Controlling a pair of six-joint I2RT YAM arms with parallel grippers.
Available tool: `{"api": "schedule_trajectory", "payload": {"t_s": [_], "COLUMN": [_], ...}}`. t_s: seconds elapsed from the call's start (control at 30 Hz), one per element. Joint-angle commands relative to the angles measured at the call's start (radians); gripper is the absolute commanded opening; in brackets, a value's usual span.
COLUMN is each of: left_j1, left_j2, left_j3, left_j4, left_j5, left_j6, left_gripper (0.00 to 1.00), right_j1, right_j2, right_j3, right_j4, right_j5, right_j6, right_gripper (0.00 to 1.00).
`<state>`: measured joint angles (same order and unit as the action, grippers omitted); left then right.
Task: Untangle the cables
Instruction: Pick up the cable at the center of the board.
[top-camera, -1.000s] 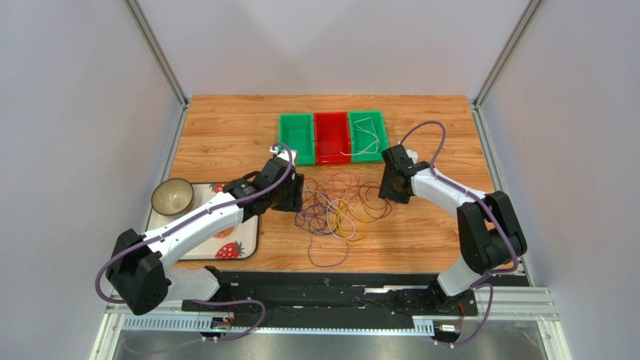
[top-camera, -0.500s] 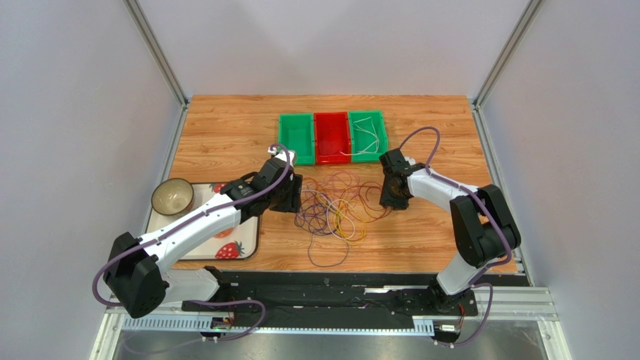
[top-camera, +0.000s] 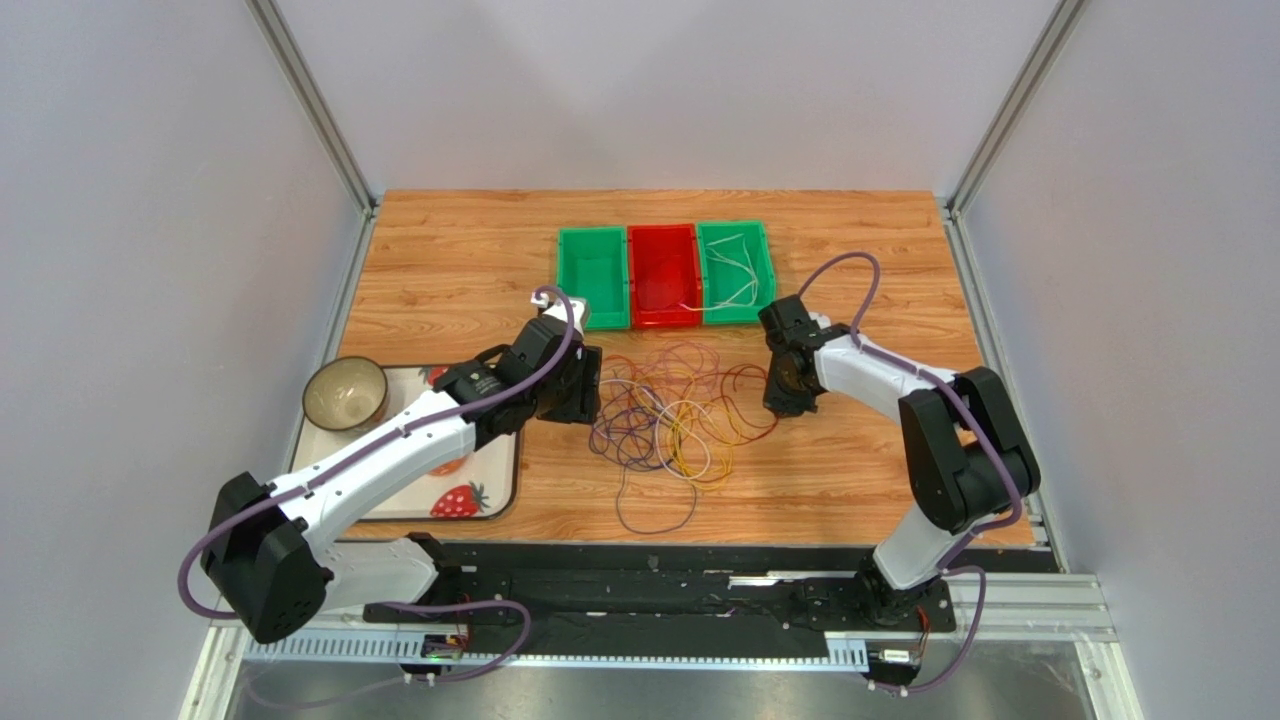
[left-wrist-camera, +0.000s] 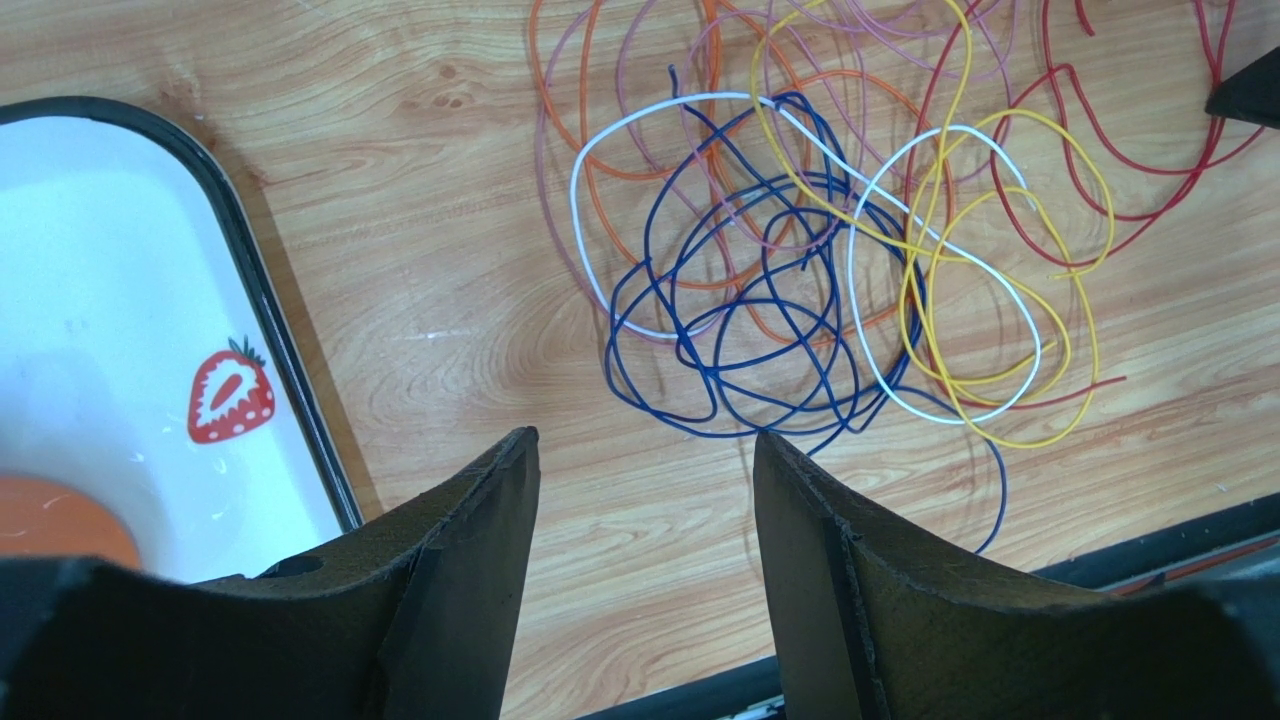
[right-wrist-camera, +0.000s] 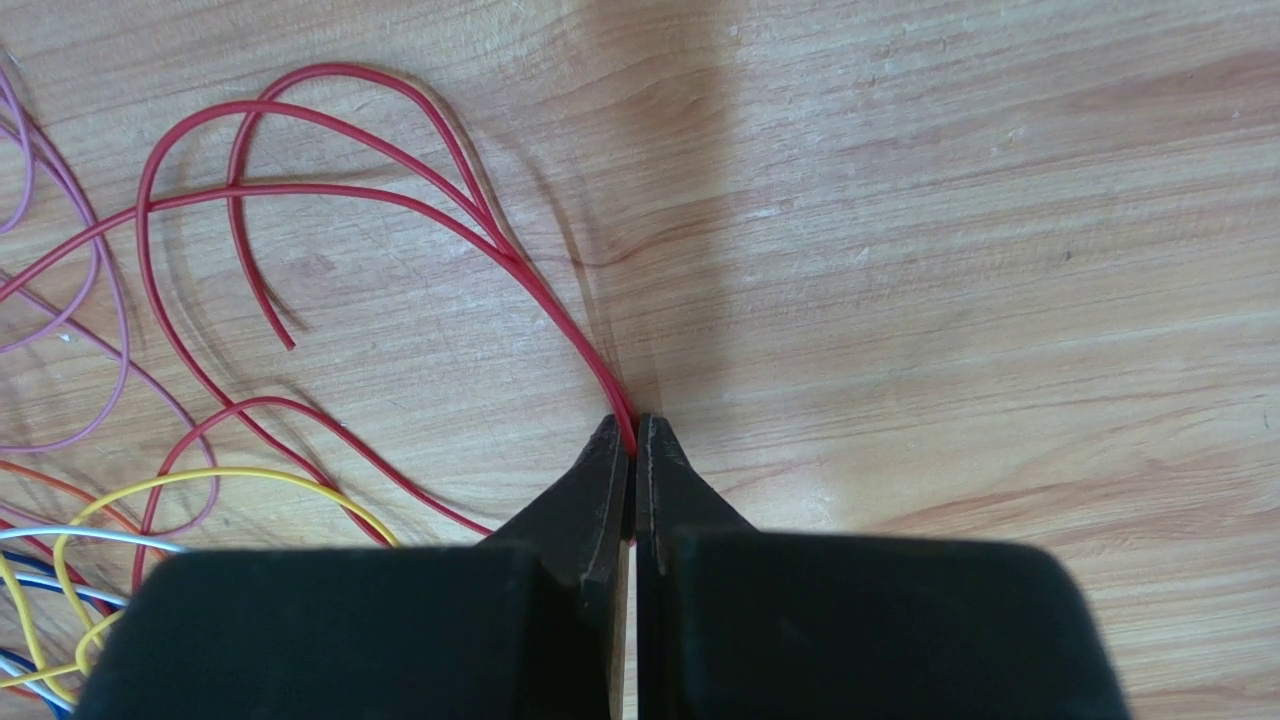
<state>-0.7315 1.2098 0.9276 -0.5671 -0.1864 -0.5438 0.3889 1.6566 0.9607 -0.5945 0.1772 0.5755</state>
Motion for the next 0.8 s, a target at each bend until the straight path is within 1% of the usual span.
{"api": "schedule_trajectory", "payload": {"t_s": [0.0,0.13,0.23,0.33,0.47,0.63,0.73,0.77], "left_j1": [-0.003,-0.003,-0.003,-0.003,-0.003,-0.003,-0.005,-0.003], "left_j2": [-0.030,-0.052,-0.087,-0.131,-0.193,-0.308,-0.363,-0.381], "left_j3": [-0.009,-0.006,0.000,0.017,0.062,0.114,0.163,0.172], "left_j4": [-0.011,-0.019,-0.036,-0.076,-0.193,-0.333,-0.472,-0.488], "left_j5": [-0.008,-0.005,-0.007,-0.019,-0.056,-0.103,-0.131,-0.137], "left_j6": [0.008,0.010,0.011,0.016,0.028,0.051,0.053,0.057], "left_gripper": [0.63,0.64,0.66,0.71,0.74,0.75,0.75,0.75], "right_j1": [-0.004,-0.002,-0.004,-0.004,-0.004,-0.004,-0.004,-0.005], "right_j2": [0.029,-0.010,-0.056,-0.109,-0.178,-0.242,-0.280,-0.290], "right_j3": [0.007,0.032,0.062,0.087,0.104,0.124,0.136,0.139], "right_j4": [-0.007,-0.013,-0.031,-0.048,-0.060,-0.083,-0.084,-0.085], "right_j5": [0.002,0.004,0.011,0.019,0.025,0.042,0.044,0.045], "right_j6": [-0.002,-0.012,-0.019,-0.025,-0.031,-0.031,-0.034,-0.039], "right_gripper": [0.00,0.00,0.00,0.00,0.00,0.00,0.00,0.00]}}
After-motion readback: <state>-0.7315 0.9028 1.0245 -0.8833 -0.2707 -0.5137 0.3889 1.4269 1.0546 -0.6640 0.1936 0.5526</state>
